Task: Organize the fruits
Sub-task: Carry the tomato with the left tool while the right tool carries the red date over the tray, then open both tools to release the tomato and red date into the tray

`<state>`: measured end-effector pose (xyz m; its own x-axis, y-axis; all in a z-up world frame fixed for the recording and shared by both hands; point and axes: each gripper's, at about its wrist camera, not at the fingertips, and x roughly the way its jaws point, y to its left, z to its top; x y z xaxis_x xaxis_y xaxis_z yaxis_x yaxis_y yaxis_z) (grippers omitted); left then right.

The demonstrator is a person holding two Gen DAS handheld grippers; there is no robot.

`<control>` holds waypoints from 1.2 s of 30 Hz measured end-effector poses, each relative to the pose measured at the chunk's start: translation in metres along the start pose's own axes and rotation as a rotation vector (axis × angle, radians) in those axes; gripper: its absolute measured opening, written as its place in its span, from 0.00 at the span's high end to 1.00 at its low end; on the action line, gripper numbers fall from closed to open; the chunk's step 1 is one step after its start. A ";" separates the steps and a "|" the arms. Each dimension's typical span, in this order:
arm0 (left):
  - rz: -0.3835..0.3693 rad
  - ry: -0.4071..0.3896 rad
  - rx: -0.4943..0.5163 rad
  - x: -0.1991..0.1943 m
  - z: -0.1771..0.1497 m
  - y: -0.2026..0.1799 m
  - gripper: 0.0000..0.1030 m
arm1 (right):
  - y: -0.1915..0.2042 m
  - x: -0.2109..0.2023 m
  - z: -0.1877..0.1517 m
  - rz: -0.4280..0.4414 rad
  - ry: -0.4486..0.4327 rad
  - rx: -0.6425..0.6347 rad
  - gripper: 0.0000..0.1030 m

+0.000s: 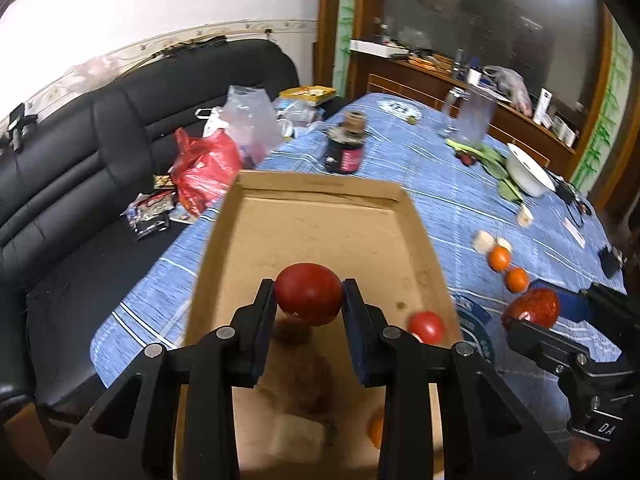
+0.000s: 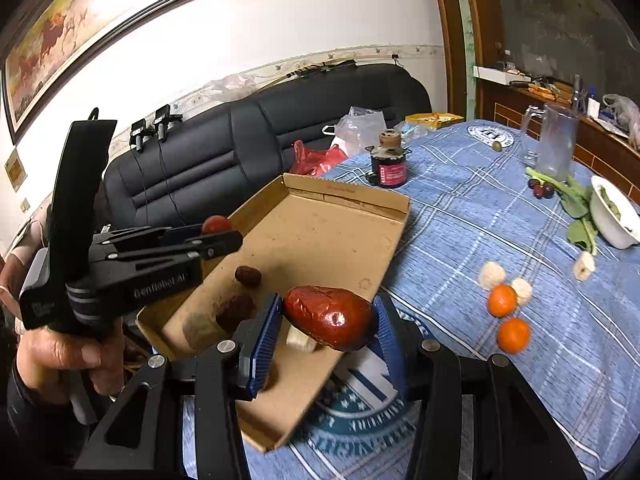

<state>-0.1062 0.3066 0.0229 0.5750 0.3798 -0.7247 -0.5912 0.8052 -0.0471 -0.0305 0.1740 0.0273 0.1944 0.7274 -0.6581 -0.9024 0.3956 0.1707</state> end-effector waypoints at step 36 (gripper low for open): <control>0.058 0.245 0.061 0.102 0.017 0.009 0.70 | 0.002 0.142 0.017 0.039 0.213 -0.050 0.53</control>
<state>-0.0436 0.3607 -0.0394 0.3824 0.3103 -0.8703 -0.5797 0.8141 0.0356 0.0016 0.2873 -0.0532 0.0777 0.6046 -0.7928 -0.9268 0.3369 0.1661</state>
